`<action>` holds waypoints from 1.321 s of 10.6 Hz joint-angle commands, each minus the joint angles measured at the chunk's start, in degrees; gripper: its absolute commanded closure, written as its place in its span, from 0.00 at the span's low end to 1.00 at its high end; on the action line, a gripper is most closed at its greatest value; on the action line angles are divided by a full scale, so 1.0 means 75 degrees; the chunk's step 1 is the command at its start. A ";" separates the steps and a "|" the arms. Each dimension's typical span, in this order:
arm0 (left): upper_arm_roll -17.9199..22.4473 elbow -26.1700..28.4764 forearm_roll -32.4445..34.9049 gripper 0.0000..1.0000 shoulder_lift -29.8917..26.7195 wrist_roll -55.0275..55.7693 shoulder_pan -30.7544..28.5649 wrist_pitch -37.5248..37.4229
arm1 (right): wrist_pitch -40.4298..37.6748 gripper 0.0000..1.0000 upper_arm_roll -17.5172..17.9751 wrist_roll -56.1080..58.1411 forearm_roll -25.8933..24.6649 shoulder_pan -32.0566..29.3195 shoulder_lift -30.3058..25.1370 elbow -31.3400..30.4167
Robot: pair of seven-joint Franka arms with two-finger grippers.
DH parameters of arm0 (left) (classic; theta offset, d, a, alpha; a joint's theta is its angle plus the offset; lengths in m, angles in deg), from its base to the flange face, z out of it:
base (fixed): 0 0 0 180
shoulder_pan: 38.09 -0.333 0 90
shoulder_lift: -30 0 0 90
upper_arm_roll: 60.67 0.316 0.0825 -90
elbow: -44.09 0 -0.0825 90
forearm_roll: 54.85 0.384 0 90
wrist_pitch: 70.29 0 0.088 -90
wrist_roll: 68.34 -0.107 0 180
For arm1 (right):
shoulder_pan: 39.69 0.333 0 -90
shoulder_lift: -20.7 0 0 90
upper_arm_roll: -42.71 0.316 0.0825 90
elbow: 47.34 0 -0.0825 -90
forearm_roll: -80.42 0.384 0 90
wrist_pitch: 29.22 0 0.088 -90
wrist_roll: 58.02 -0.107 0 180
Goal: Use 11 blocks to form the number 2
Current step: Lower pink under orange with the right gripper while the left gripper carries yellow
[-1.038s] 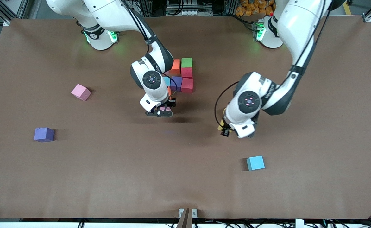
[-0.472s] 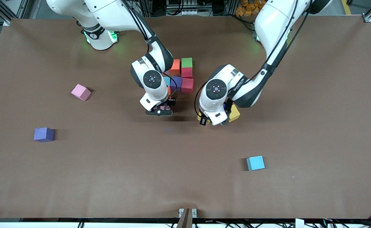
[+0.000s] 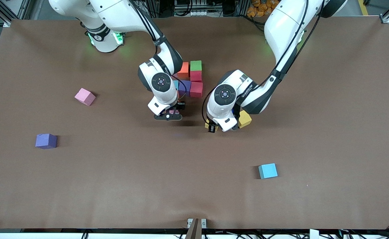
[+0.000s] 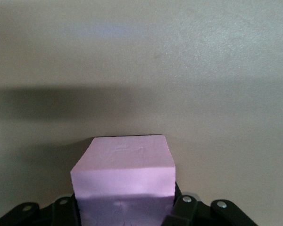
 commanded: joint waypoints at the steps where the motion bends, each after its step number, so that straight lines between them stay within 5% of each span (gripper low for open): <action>1: 0.0068 0.0010 -0.0083 0.97 0.0025 0.0726 0.0070 0.0169 | 0.0084 0.62 -0.0030 -0.0074 0.0092 0.0090 -0.0229 -0.0250; 8: 0.0115 -0.0002 -0.0130 0.97 -0.0010 0.1736 -0.0071 0.0169 | 0.0096 0.59 -0.0018 -0.0062 0.0057 0.0102 -0.0194 -0.0297; 9: 0.0127 -0.0014 -0.0130 0.97 -0.0022 0.1819 -0.0071 0.0169 | 0.0096 0.48 -0.0006 -0.0062 0.0057 0.0102 -0.0194 -0.0297; 10: 0.0127 -0.0014 -0.0130 0.97 -0.0022 0.1820 -0.0082 0.0169 | 0.0096 0.19 -0.0006 -0.0062 0.0057 0.0102 -0.0194 -0.0297; 11: 0.0127 -0.0002 -0.0130 0.97 -0.0022 0.1820 -0.0071 0.0169 | 0.0096 0.00 -0.0006 -0.0074 0.0069 0.0102 -0.0205 -0.0297; 14: 0.0127 -0.0002 -0.0153 0.97 -0.0022 0.1820 -0.0187 0.0169 | 0.0084 0.00 -0.0006 -0.0086 0.0069 0.0090 -0.0240 -0.0297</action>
